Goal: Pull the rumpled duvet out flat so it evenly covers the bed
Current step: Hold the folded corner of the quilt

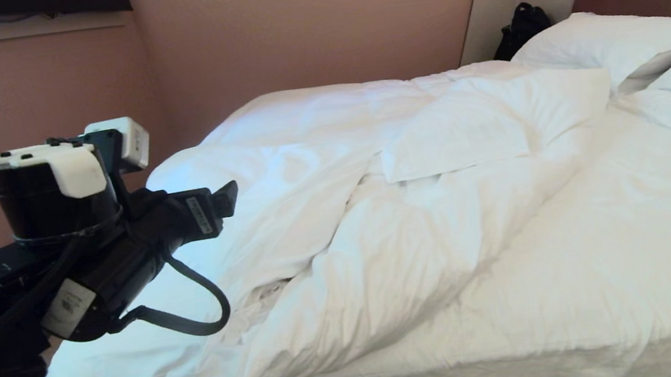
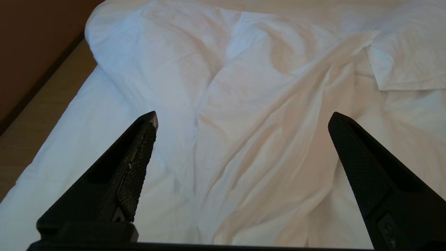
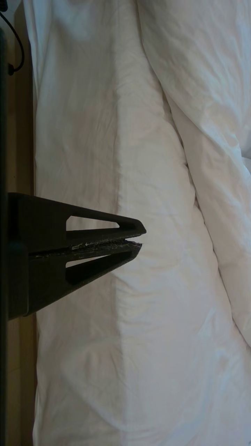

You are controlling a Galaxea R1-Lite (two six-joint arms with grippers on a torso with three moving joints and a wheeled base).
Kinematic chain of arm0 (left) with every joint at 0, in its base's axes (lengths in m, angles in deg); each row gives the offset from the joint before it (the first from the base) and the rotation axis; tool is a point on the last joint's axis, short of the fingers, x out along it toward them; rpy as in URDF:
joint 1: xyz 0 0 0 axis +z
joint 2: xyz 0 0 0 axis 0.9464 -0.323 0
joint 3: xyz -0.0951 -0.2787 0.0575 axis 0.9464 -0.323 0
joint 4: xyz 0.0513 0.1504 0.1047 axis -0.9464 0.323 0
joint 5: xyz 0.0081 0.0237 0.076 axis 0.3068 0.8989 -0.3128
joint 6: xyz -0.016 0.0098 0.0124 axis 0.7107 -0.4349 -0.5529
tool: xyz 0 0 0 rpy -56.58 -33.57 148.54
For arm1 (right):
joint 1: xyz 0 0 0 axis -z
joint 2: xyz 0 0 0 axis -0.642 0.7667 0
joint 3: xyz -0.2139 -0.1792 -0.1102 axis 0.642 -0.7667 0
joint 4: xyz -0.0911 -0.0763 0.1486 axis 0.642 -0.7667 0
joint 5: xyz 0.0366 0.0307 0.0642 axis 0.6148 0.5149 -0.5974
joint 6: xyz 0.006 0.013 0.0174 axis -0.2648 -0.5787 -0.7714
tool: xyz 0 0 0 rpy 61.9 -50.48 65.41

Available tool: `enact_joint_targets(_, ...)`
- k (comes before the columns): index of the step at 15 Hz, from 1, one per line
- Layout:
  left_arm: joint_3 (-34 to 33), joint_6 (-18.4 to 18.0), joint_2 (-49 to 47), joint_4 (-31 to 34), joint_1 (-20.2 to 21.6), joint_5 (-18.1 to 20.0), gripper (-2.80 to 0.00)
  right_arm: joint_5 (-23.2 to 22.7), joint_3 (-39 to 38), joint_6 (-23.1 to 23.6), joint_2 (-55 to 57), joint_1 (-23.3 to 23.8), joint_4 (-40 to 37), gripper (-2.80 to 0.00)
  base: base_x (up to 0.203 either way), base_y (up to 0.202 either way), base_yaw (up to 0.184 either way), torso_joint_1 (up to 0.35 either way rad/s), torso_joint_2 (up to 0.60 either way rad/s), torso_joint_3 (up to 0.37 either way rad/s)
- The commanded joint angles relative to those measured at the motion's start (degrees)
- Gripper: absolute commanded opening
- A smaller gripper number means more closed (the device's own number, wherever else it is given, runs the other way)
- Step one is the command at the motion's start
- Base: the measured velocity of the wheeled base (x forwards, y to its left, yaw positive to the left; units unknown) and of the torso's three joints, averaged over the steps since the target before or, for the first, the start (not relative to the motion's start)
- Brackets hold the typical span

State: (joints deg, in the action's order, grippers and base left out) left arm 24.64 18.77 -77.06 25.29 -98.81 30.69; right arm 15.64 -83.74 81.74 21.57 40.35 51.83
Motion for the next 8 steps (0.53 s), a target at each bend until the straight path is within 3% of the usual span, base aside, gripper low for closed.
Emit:
enact_joint_targets(1, 0.01, 0.07, 0.0, -0.25, -0.13, -0.06, 0.0, -0.02, 0.0, -0.02, 0.03, -0.05, -0.04, -2.8, 0.0, 0.0, 0.0, 0.0, 0.0, 0.0)
enact_joint_targets(8, 0.32, 0.06, -1.6, -0.3, -0.13, -0.07, 0.0, -0.02, 0.0, 0.04, 0.06, -0.05, -0.04, -2.8, 0.0, 0.0, 0.0, 0.0, 0.0, 0.0)
